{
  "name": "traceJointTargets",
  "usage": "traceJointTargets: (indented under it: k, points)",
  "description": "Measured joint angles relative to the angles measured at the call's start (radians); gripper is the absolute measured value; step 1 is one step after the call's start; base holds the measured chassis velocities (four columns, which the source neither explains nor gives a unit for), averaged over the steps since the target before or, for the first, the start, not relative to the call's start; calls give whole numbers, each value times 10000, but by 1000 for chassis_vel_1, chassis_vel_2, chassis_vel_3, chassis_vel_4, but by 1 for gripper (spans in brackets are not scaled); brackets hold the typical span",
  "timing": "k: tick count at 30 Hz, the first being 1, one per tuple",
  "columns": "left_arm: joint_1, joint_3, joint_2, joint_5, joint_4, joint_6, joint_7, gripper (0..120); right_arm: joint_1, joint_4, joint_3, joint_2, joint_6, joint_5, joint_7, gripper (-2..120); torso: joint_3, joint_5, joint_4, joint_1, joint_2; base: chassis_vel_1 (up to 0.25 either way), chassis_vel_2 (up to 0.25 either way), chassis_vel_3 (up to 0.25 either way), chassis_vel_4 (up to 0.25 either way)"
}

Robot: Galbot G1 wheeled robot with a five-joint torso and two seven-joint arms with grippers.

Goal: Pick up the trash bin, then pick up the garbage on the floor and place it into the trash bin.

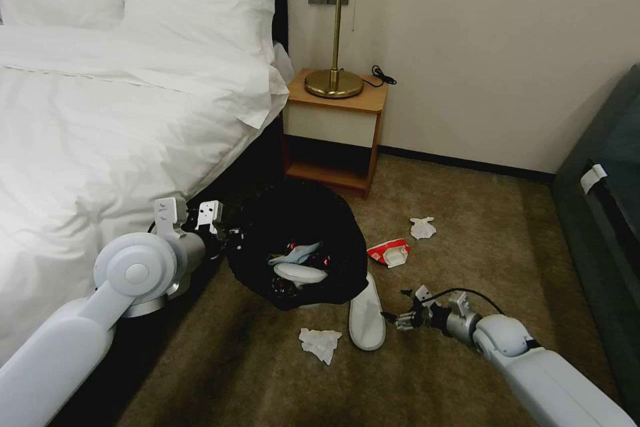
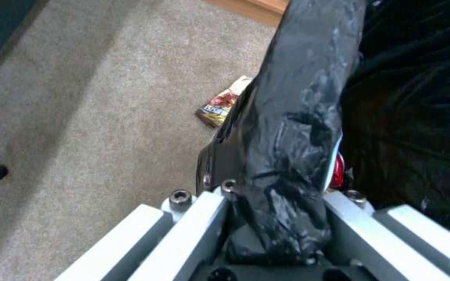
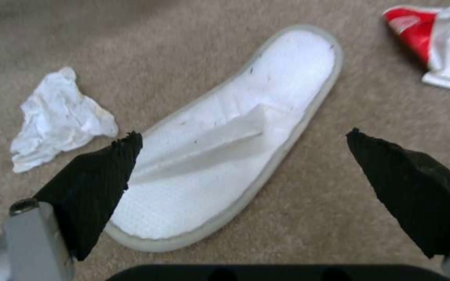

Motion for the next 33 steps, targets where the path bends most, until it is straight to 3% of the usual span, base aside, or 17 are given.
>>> traceJointTargets:
  k: [7, 11, 21, 33]
  points:
    - [-81, 95, -173, 54, -6, 0, -1, 0, 187, -753, -134, 638, 115, -52, 137, 100, 0, 1, 0, 1, 0, 0, 0, 0, 0]
    - [-105, 131, -239, 68, 24, 0, -9, 0, 276, -702, -416, 901, -663, 819, 1085, 100, 1, 1, 0, 1, 0, 0, 0, 0, 0]
    - [-101, 144, -242, 80, 49, -1, 16, 0, 263, -221, -884, 1028, -1828, 2162, 2152, 100, 0, 0, -1, 1, 0, 0, 0, 0, 0]
    - [-104, 114, -375, 135, 79, -2, 81, 0, 210, -627, -1017, 1634, -1986, 2130, 3092, 100, 0, 0, 0, 1, 0, 0, 0, 0, 0]
